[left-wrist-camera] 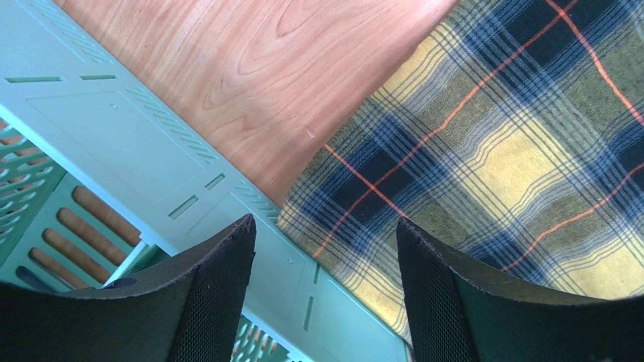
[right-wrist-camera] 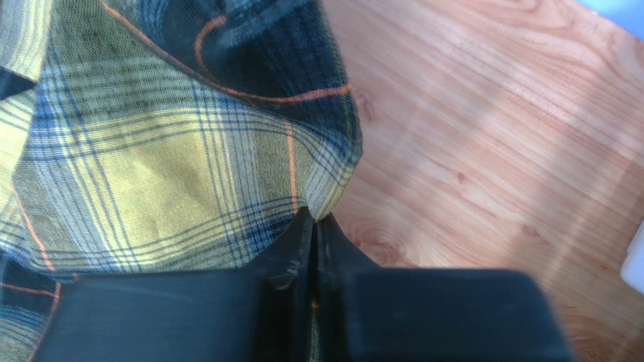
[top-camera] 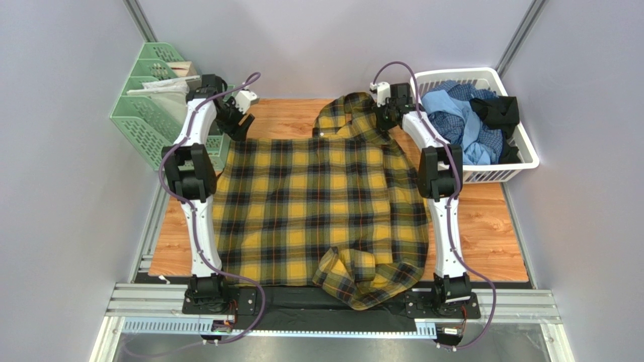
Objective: Fold and stack the long sleeve shirts
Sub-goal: Fold the shirt
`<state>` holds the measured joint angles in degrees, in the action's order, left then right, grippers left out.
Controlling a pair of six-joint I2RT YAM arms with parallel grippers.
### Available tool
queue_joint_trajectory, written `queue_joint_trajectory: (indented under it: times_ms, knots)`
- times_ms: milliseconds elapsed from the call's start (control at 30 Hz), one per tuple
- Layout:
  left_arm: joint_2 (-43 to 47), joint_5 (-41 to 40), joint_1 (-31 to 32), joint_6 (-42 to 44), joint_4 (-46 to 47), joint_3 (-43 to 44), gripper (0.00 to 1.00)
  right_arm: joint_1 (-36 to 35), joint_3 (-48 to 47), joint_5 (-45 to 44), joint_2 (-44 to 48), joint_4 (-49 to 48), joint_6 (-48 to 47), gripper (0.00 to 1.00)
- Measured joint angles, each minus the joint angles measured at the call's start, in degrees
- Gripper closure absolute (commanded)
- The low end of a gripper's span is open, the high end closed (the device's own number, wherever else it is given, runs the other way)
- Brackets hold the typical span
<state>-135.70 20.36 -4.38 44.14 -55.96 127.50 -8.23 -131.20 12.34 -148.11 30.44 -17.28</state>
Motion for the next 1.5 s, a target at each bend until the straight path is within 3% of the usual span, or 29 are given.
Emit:
queue_joint_trajectory:
  times_ms: [633,1067,1333,1367,1433,1500]
  knots:
    - [-5.0,-1.4,1.1,8.8,0.2,5.0,0.36,3.6,2.9,-0.4,1.6,0.2,-2.8,1.0]
    - [-9.7,-4.7,2.9,15.5,6.3,6.2,0.42,3.7,2.9,-0.3,1.6,0.2,-3.8,1.0]
    - [-10.7,-4.8,2.8,19.5,6.3,6.4,0.6,3.7,2.9,-0.2,1.6,0.2,-4.7,1.0]
    - [-10.7,-4.8,2.7,20.0,5.9,6.4,0.74,3.7,2.9,-0.2,1.6,0.2,-4.9,1.0]
    - [-10.8,-4.6,2.6,20.4,5.4,6.4,0.91,3.6,2.9,-0.1,1.7,0.2,-5.1,1.0]
    - [-10.8,-4.2,2.5,20.8,4.5,6.4,0.98,3.6,2.9,0.1,1.9,0.4,-5.2,1.0]
